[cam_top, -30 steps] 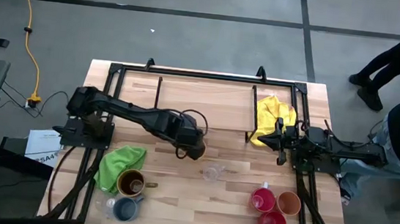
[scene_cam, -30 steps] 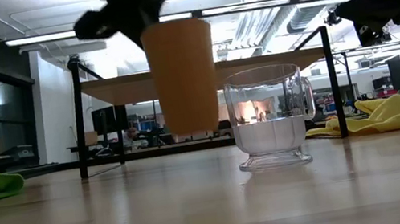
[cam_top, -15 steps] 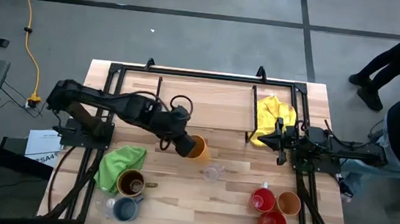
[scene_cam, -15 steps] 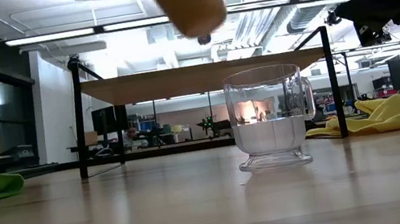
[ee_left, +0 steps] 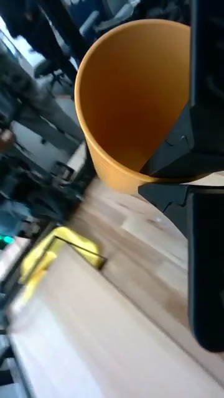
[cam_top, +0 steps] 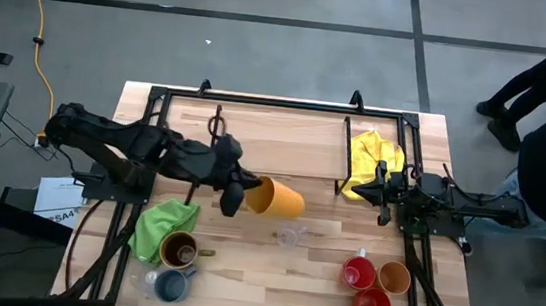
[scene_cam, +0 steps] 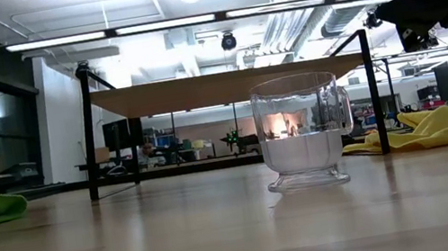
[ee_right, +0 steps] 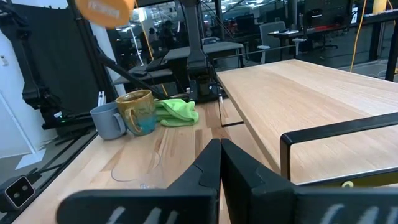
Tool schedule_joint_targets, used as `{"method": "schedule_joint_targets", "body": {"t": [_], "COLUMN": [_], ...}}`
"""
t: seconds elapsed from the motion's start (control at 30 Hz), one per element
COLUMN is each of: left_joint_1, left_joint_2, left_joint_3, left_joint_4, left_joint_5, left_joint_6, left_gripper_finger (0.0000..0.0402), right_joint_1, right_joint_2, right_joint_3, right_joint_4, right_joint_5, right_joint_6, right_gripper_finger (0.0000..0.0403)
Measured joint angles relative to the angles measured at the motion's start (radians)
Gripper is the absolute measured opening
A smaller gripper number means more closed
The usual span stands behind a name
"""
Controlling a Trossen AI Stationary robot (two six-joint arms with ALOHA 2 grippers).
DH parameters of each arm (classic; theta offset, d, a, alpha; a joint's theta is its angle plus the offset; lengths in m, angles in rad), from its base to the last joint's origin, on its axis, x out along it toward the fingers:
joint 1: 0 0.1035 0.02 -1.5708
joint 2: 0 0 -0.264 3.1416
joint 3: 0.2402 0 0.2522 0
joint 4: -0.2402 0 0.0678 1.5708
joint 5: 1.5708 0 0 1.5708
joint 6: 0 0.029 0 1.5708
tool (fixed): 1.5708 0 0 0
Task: Stack small to large cups/mugs on shelf
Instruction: Put the yellow cup on the shelf
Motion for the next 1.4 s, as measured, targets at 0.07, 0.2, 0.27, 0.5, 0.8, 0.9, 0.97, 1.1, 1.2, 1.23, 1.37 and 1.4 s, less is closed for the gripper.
{"method": "schedule_joint_targets", "body": {"t": [0.07, 0.2, 0.27, 0.5, 0.8, 0.9, 0.97, 1.1, 1.2, 1.23, 1.37, 1.4], "left_joint_1": [0.0, 0.0, 0.0, 0.0, 0.0, 0.0, 0.0, 0.0, 0.0, 0.0, 0.0, 0.0], "left_joint_2": [-0.045, -0.153, -0.211, -0.381, -0.452, -0.453, -0.453, -0.453, -0.453, -0.453, -0.453, -0.453], "left_joint_3": [-0.06, -0.228, -0.316, -0.615, -0.886, -0.895, -0.895, -0.895, -0.895, -0.895, -0.895, -0.895], "left_joint_4": [0.075, 0.292, 0.414, 0.781, 1.132, 1.151, 1.156, 1.164, 1.163, 1.163, 1.162, 1.162], "left_joint_5": [0.0, 0.015, 0.036, 0.051, 0.015, 0.015, 0.015, 0.008, -0.006, -0.014, -0.027, -0.03], "left_joint_6": [0.027, 0.073, 0.091, 0.159, 0.181, 0.168, 0.163, 0.153, 0.152, 0.148, 0.137, 0.137], "left_gripper_finger": [0.0, 0.0, 0.0, 0.0, 0.0, 0.0, 0.0, 0.0, 0.0, 0.0, 0.0, 0.0], "right_joint_1": [0.0, 0.0, 0.0, 0.0, 0.0, 0.0, 0.0, 0.0, 0.0, 0.0, 0.0, 0.0], "right_joint_2": [-0.002, 0.0, -0.001, -0.001, -0.001, -0.001, -0.001, -0.001, -0.001, -0.001, -0.001, -0.001], "right_joint_3": [0.0, 0.0, 0.0, 0.0, 0.0, 0.0, 0.0, 0.0, 0.0, 0.0, 0.0, 0.0], "right_joint_4": [0.0, 0.0, 0.0, 0.0, 0.0, 0.0, 0.0, 0.0, 0.0, 0.0, 0.0, 0.0], "right_joint_5": [0.0, 0.0, 0.0, 0.0, 0.0, 0.0, 0.0, 0.0, 0.0, 0.0, 0.0, 0.0], "right_joint_6": [0.0, 0.0, 0.0, 0.0, 0.0, 0.0, 0.0, 0.0, 0.0, 0.0, 0.0, 0.0], "right_gripper_finger": [0.0, 0.0, 0.0, 0.0, 0.0, 0.0, 0.0, 0.0, 0.0, 0.0, 0.0, 0.0]}}
